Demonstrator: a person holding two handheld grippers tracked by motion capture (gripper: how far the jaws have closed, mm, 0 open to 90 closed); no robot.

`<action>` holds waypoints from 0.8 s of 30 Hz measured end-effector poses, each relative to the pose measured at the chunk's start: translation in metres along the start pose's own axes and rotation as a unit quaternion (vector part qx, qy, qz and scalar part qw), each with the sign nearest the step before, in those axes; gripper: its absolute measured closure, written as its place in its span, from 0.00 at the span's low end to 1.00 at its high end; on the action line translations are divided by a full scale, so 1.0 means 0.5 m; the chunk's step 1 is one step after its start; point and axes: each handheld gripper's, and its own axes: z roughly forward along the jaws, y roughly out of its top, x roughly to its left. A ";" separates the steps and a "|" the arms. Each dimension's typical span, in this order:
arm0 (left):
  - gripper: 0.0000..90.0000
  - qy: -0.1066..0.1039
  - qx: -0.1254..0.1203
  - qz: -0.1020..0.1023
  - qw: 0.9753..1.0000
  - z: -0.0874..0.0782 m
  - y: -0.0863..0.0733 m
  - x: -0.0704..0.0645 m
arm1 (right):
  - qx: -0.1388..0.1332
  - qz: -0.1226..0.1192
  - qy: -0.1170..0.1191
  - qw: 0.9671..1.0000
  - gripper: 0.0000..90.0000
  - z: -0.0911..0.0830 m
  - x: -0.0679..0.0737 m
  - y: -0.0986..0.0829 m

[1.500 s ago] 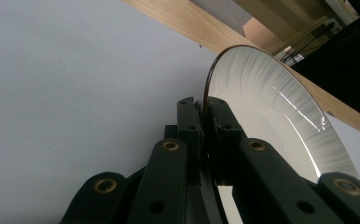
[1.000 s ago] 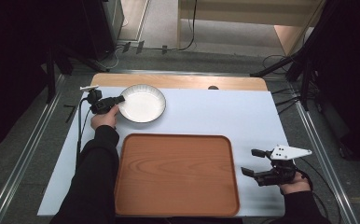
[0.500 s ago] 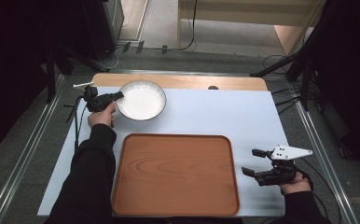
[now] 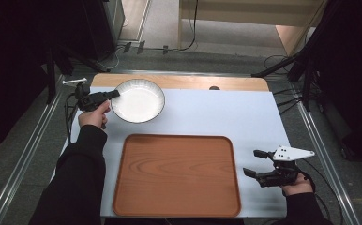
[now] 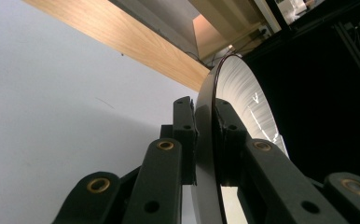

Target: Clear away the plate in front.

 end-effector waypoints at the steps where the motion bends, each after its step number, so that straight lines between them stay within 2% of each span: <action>1: 0.91 -0.001 0.005 0.003 1.000 -0.004 -0.001 -0.003 | 0.000 0.000 0.000 1.000 0.19 0.000 0.000 0.000; 2: 0.91 -0.007 0.005 0.003 1.000 -0.007 -0.003 -0.006 | 0.000 -0.002 0.000 1.000 0.20 -0.001 0.000 0.000; 7: 0.91 -0.005 0.006 0.023 1.000 -0.019 -0.016 -0.015 | 0.000 0.001 0.003 1.000 0.20 0.001 0.005 0.000; 13: 0.91 -0.014 0.024 0.024 0.999 -0.027 -0.034 -0.016 | -0.004 0.008 0.000 1.000 0.19 0.000 0.005 0.001; 19: 0.91 -0.020 0.035 0.030 0.999 -0.031 -0.057 -0.018 | -0.003 0.006 -0.004 1.000 0.19 0.000 0.003 0.001; 22: 0.91 -0.025 0.044 0.031 0.998 -0.033 -0.072 -0.019 | -0.003 0.019 -0.001 1.000 0.19 0.000 0.002 0.001; 24: 0.91 -0.031 0.049 0.031 0.998 -0.034 -0.080 -0.017 | -0.003 0.019 -0.001 1.000 0.19 0.000 0.002 0.001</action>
